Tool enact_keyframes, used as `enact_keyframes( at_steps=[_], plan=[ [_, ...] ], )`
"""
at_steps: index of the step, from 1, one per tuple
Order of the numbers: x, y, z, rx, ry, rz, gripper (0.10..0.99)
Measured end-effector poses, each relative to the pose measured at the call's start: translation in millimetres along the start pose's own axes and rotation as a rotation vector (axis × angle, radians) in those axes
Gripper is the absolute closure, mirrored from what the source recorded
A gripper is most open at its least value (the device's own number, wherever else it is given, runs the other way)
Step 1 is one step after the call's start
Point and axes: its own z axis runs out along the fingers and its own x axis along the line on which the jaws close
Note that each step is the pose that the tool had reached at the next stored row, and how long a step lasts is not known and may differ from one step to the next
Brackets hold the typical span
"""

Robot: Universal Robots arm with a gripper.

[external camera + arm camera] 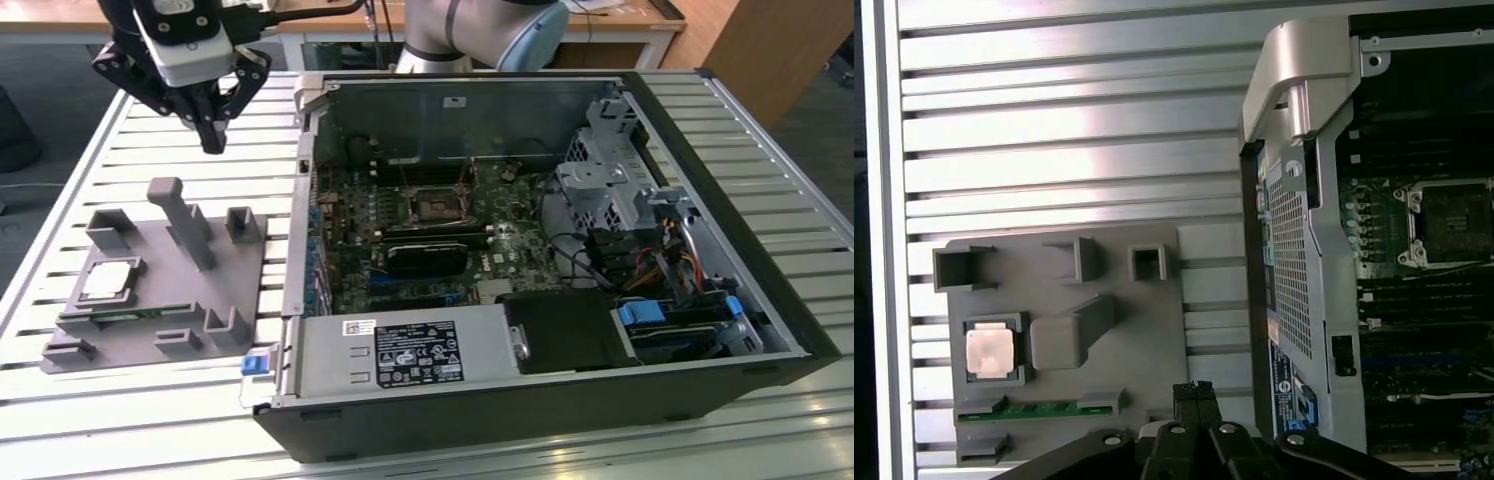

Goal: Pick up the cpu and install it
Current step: 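Reach for the cpu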

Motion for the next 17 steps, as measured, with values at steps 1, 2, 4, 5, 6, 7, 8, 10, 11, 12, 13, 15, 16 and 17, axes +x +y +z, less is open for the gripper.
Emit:
enact_keyframes(
  at_steps=[1, 2, 4, 5, 6, 7, 8, 10, 11, 12, 13, 15, 16, 17],
  plan=[
    [0.3, 0.0, 0.1, 0.0, 0.0005, 0.0, 0.98],
    [0.7, 0.0, 0.3, 0.0, 0.0009, 0.0, 0.98],
    [1.3, -0.1, 0.5, 0.0, 0.0021, 0.0, 0.98],
    [1.6, -0.1, 0.6, 0.0, 0.0025, 0.0, 0.98],
    [2.0, -0.2, 0.7, 0.0, 0.003, 0.0, 0.98],
    [2.3, -0.2, 0.9, 0.0, 0.0035, 0.0, 0.98],
    [2.6, -0.2, 1.0, 0.0, 0.004, 0.0, 0.98],
    [3.3, -0.3, 1.2, 0.0, 0.005, 0.0, 0.98],
    [3.6, -0.3, 1.4, 0.0, 0.0056, 0.0, 0.98],
    [3.9, -0.4, 1.6, 0.0, 0.0061, 0.0, 0.98],
    [4.2, -0.4, 1.7, 0.001, 0.0066, 0.0, 0.98],
    [4.9, -0.5, 1.9, 0.001, 0.0077, 0.0, 0.98],
    [5.2, -0.5, 2.1, 0.001, 0.0082, 0.0, 0.98],
    [5.6, -0.5, 2.2, 0.001, 0.0088, 0.0, 0.98]
  ],
)
